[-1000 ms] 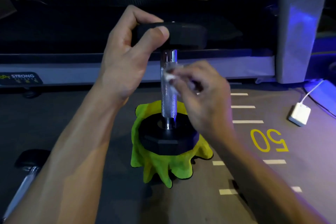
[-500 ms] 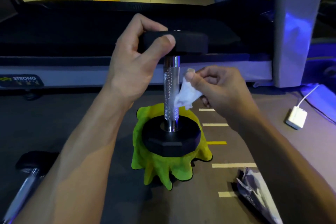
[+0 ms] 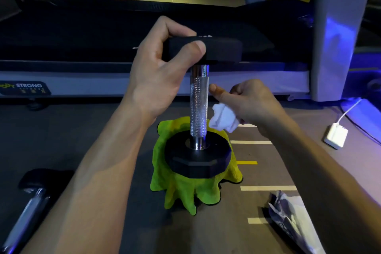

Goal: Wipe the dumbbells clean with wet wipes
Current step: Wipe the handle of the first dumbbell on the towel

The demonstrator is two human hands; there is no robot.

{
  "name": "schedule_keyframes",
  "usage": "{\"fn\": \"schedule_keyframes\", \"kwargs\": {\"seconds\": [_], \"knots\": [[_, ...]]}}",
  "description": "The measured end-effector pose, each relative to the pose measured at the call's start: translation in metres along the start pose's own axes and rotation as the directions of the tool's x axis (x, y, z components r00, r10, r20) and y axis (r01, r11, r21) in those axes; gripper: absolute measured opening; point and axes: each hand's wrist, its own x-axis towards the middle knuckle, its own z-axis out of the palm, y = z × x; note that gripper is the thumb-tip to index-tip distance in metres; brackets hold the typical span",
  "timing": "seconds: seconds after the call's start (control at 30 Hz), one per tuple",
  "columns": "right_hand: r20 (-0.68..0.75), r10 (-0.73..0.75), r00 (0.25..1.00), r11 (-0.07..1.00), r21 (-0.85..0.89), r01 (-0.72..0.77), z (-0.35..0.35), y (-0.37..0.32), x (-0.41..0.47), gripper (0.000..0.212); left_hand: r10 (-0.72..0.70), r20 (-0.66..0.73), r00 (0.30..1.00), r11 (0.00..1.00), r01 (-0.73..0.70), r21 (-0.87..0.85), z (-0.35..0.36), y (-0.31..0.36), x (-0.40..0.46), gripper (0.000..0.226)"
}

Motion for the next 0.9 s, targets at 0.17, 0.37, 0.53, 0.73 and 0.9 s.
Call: {"fn": "schedule_keyframes", "kwargs": {"seconds": [0.17, 0.37, 0.53, 0.73, 0.9], "knots": [[0.122, 0.082, 0.989, 0.963, 0.248, -0.11, 0.003, 0.009, -0.004, 0.076, -0.008, 0.009, 1.0, 1.0, 0.008, 0.019, -0.001, 0.002, 0.0, 0.022], [0.49, 0.029, 0.871, 0.928, 0.311, -0.206, -0.018, 0.022, -0.018, 0.045, -0.022, 0.007, 1.0, 1.0, 0.022, 0.017, -0.001, 0.004, -0.001, 0.023], [0.298, -0.033, 0.954, 0.947, 0.315, -0.066, -0.015, 0.027, -0.026, 0.015, -0.027, 0.001, 1.0, 0.999, 0.027, 0.025, -0.001, 0.004, -0.001, 0.024], [-0.044, -0.386, 0.921, 0.79, -0.531, 0.305, -0.014, 0.004, -0.009, 0.028, -0.028, -0.001, 1.0, 0.999, 0.028, 0.023, 0.0, 0.004, 0.0, 0.023], [-0.082, -0.245, 0.966, 0.9, -0.388, 0.196, -0.019, 0.0, -0.004, 0.018, -0.033, 0.0, 0.999, 0.999, 0.033, 0.026, 0.0, 0.004, -0.001, 0.022]]}}
